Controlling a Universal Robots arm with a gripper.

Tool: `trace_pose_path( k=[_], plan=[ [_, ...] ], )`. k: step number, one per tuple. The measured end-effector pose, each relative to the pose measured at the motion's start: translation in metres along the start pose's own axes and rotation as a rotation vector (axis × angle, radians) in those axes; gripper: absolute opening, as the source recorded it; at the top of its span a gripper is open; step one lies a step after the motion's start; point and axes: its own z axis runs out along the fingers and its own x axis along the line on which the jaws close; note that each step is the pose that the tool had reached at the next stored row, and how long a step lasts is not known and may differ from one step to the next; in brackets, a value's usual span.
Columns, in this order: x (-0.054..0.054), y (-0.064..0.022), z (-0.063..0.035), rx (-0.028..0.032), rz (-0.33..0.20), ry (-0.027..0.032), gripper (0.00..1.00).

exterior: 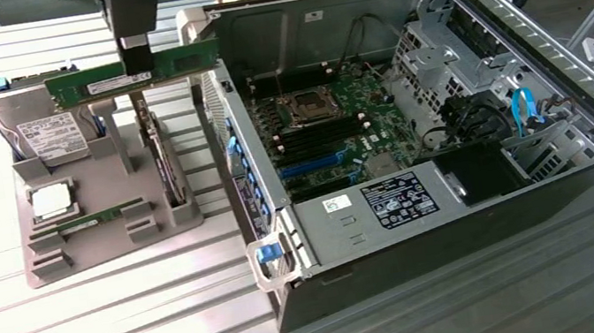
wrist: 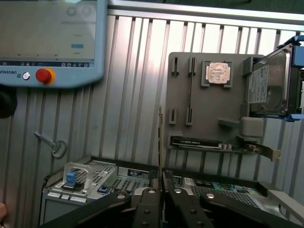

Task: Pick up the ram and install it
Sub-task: 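Pick up the ram and move it above insertion slot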

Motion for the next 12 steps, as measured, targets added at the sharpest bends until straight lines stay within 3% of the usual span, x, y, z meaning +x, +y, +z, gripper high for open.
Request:
trace_pose_path(
  k=[12],
  plan=[
    [0.001,-0.0078,-0.0001,-0.0002,0.0,0.0016,0.13]
  ],
)
